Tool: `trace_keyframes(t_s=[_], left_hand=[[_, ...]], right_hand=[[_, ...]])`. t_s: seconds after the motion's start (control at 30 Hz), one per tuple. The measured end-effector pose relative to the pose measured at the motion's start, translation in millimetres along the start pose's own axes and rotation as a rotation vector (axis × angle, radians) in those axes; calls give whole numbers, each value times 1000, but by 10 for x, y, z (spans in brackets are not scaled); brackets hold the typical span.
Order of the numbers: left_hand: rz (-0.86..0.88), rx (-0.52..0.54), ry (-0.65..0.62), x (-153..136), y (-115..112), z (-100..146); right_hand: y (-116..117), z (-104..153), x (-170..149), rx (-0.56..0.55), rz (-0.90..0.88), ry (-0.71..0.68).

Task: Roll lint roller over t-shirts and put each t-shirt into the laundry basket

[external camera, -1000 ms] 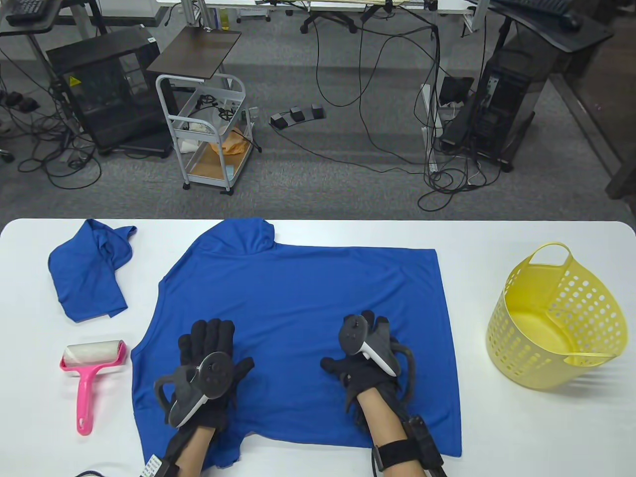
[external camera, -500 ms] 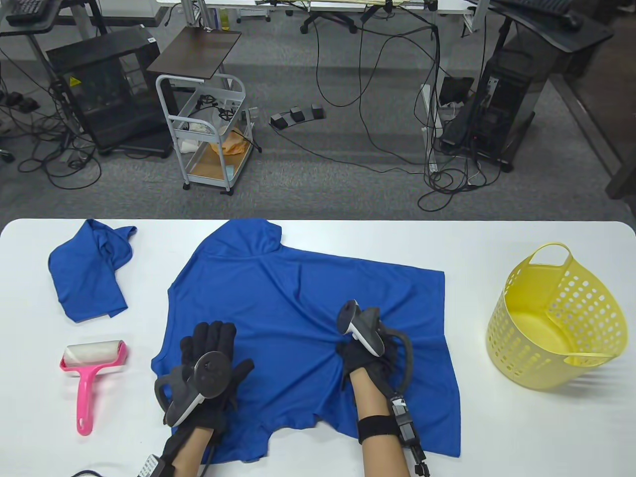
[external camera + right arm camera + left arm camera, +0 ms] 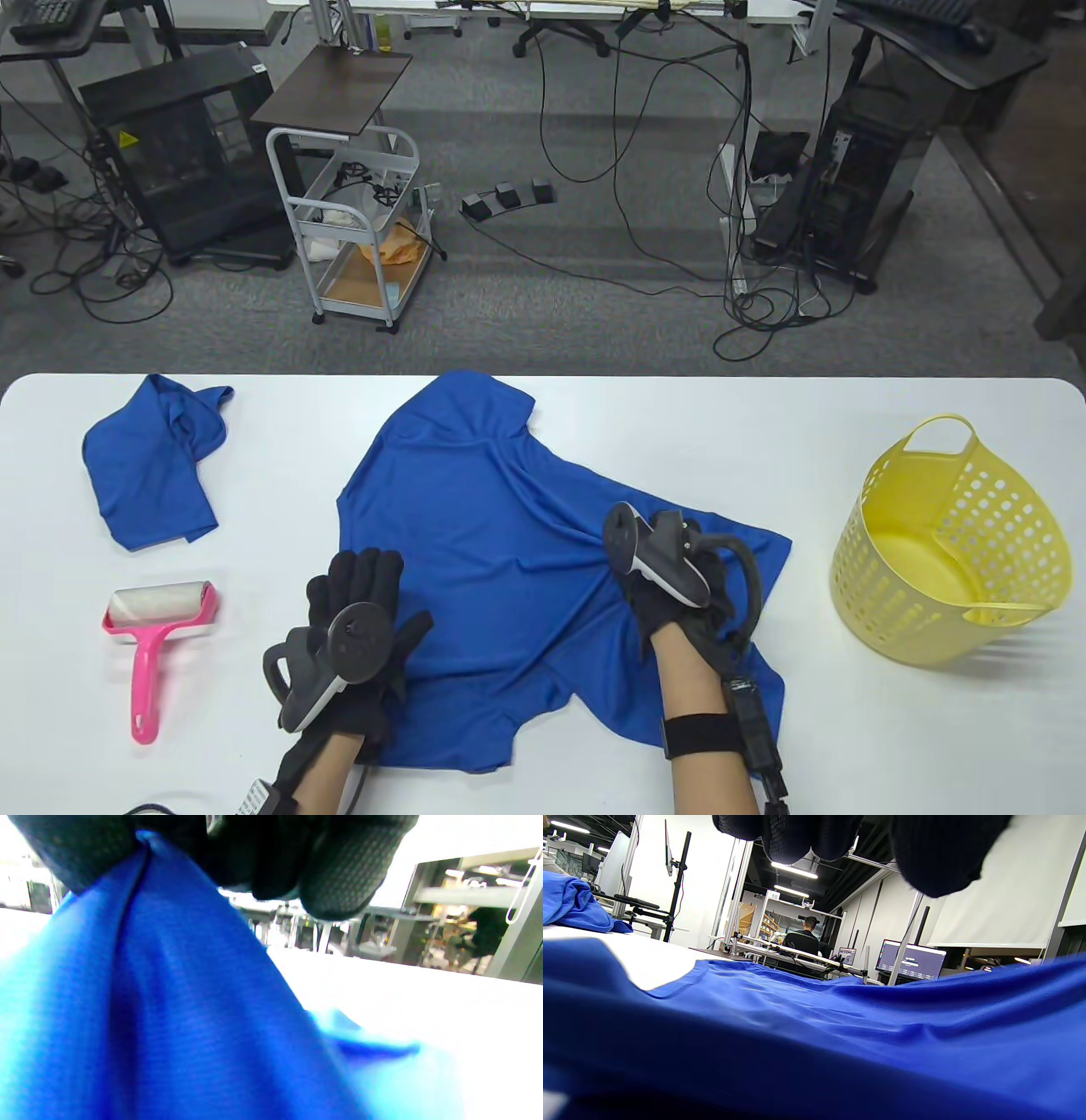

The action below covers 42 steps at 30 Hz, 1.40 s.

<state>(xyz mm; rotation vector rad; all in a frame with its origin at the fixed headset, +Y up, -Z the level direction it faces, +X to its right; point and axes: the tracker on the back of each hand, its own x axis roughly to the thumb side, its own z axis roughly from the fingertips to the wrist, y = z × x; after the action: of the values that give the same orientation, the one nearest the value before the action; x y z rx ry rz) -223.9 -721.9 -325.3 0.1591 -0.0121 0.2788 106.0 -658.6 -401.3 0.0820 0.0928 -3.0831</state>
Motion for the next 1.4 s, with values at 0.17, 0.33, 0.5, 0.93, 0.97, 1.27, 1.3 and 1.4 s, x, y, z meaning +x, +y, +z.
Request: trace_keyframes(t_s=[0.17,0.33,0.5,0.93,0.97,1.27,1.3,1.4], left_hand=[[1,1,3,-12,13,3],[24,1,11,-56,18,-5],[55,6,10,-85,37,-7],[100,3,14,-107,26,1],[103,-2,16,-112,11,-5],[98,-37,35,-159,-63,-42],[97,-38,36,-157,-61,-39],[94,-38,36,-156,-58,-35]], right_hand=[[-576,43,-120,-169,-290,8],[-897,46,-359,-259,-692,42],[-1022,38,-585,-313,-1083,10],[-1458,70,-897,-506,-1386,-82],[-1577,120,-946,-578,-1368,-98],[-2302,488,-1097,-881,-870,-90],[-2345,494,-1123,-901,-775,-62],[-2402,489,-1236,-947,-518,54]])
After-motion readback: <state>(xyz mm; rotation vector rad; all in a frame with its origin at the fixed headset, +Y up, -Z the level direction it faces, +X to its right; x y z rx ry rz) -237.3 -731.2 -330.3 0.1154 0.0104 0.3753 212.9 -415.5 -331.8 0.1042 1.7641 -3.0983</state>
